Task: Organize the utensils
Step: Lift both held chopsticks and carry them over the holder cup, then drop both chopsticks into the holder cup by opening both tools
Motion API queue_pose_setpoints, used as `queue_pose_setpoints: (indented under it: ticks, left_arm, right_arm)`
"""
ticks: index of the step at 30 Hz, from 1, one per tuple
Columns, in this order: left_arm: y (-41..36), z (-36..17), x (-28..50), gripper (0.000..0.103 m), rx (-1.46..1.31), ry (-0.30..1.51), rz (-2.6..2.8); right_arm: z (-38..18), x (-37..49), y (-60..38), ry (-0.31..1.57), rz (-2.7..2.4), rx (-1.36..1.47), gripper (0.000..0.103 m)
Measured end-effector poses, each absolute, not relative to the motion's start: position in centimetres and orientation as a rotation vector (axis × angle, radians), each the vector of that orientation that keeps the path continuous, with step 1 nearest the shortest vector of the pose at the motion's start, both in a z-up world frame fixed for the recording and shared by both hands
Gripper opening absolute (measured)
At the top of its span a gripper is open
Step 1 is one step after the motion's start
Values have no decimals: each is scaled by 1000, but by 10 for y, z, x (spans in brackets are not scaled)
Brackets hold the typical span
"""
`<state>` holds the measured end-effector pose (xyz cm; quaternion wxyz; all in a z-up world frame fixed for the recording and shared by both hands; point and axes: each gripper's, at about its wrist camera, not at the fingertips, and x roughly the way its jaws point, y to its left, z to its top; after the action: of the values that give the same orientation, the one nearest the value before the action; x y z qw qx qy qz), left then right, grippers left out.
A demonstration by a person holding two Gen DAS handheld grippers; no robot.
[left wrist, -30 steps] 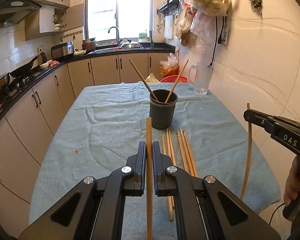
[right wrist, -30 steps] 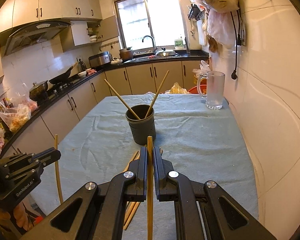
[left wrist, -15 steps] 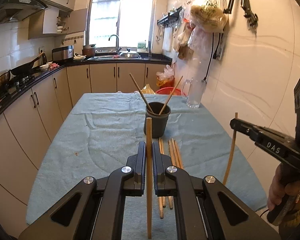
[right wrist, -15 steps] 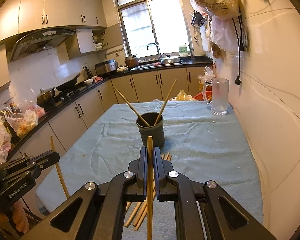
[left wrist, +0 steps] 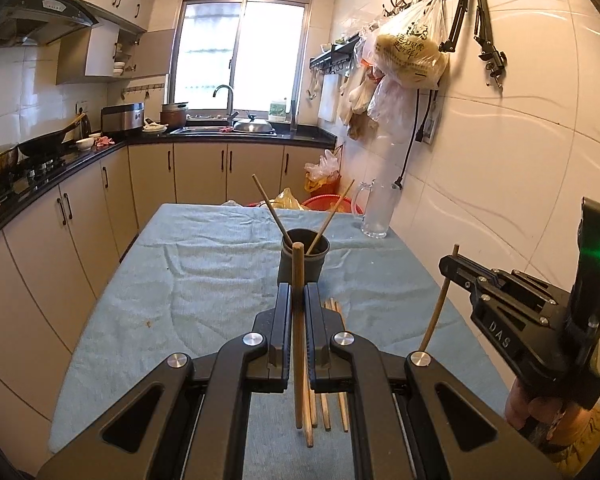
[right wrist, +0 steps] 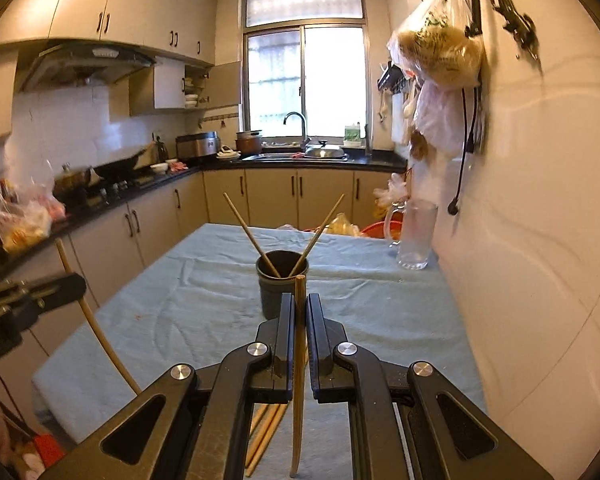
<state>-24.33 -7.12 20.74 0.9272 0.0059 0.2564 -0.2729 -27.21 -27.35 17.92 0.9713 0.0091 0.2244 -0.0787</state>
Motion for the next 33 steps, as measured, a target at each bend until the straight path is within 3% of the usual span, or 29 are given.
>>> queue_pose_setpoints:
  ticks: [23,33]
  left_arm:
    - [-76,255,-188,6,-2,476,-535]
    - [-95,288,-134,6,-84,414,-540]
  right_arm:
    - [203,-220,-326,472,-188,89,6]
    - [245,-197,-375,338,-119,276,6]
